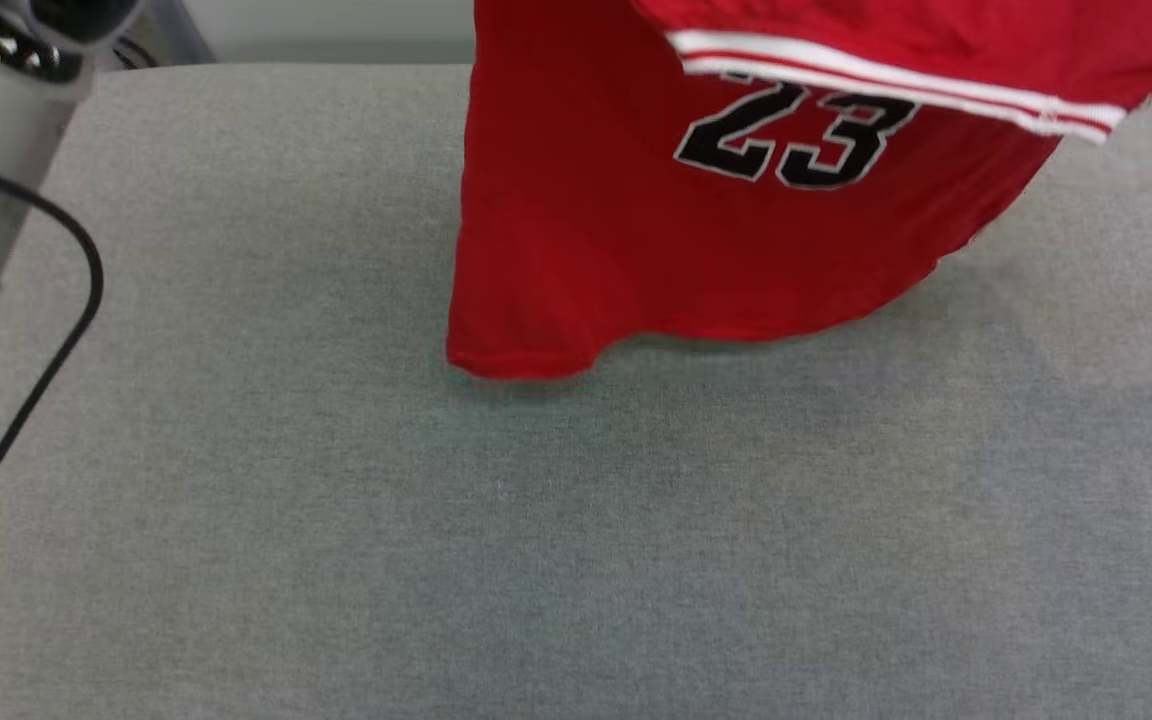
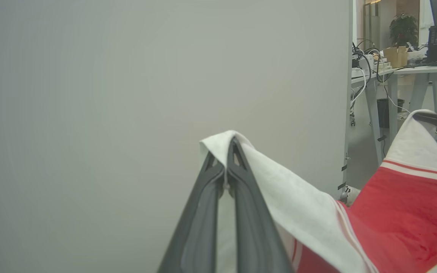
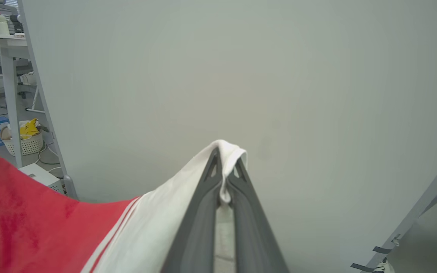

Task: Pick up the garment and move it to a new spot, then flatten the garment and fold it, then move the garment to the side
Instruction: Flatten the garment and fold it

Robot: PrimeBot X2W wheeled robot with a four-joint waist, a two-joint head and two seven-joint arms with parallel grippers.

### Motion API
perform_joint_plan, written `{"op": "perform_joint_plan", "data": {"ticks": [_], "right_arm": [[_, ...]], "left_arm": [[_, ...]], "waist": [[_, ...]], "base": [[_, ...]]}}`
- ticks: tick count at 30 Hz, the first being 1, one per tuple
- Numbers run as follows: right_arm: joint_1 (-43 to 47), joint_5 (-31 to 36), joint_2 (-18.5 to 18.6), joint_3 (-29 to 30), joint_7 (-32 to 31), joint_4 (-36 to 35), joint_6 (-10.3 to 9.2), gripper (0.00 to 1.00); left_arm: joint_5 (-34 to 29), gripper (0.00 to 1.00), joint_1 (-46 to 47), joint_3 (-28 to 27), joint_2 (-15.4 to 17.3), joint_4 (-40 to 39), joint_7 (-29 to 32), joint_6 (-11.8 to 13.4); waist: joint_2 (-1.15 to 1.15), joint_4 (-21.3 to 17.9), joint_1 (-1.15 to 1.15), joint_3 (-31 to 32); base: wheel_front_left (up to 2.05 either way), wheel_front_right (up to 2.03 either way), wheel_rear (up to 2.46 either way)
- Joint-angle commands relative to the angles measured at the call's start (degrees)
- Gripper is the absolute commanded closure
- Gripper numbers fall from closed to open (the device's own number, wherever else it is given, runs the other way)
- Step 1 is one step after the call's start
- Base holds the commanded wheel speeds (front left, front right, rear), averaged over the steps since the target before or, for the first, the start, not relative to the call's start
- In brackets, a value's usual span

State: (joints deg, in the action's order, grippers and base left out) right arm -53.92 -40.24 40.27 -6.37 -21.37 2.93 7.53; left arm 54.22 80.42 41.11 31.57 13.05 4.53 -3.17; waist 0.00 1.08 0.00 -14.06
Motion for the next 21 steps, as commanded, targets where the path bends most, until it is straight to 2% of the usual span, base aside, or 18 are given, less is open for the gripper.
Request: {"op": "perform_joint_plan", "data": {"ticks": [1, 8, 14, 21], "right_arm": [[-3.60, 0.74, -0.40, -1.12, 0.77, 1.83, -0.04, 1.00], [-20.69, 4.22, -1.65, -7.22, 4.30, 13.67, -0.04, 1.00], [-32.10, 6.65, -3.26, -11.53, 8.00, 23.76, -0.04, 1.00], [-37.16, 6.07, -6.65, -15.40, 13.19, 32.41, -0.04, 1.00]], "left_arm": [[-1.73, 1.00, 3.04, -0.33, -0.97, 1.92, -0.92, -0.59], [-6.13, 1.00, 14.19, -0.60, -4.18, 12.05, -5.03, -1.92], [-7.38, 1.00, 19.95, -1.51, -5.60, 18.00, -6.72, -1.53], [-6.56, 1.00, 20.28, -1.49, -5.90, 23.54, -8.87, -2.78]], "waist": [[0.00, -1.58, 0.00, -5.62], [0.00, -2.54, 0.00, -11.37], [0.00, -3.19, 0.00, -14.24], [0.00, -3.84, 0.00, -16.45]], "base": [[0.00, 0.00, 0.00], [0.00, 0.00, 0.00], [0.00, 0.00, 0.00], [0.00, 0.00, 0.00]]}}
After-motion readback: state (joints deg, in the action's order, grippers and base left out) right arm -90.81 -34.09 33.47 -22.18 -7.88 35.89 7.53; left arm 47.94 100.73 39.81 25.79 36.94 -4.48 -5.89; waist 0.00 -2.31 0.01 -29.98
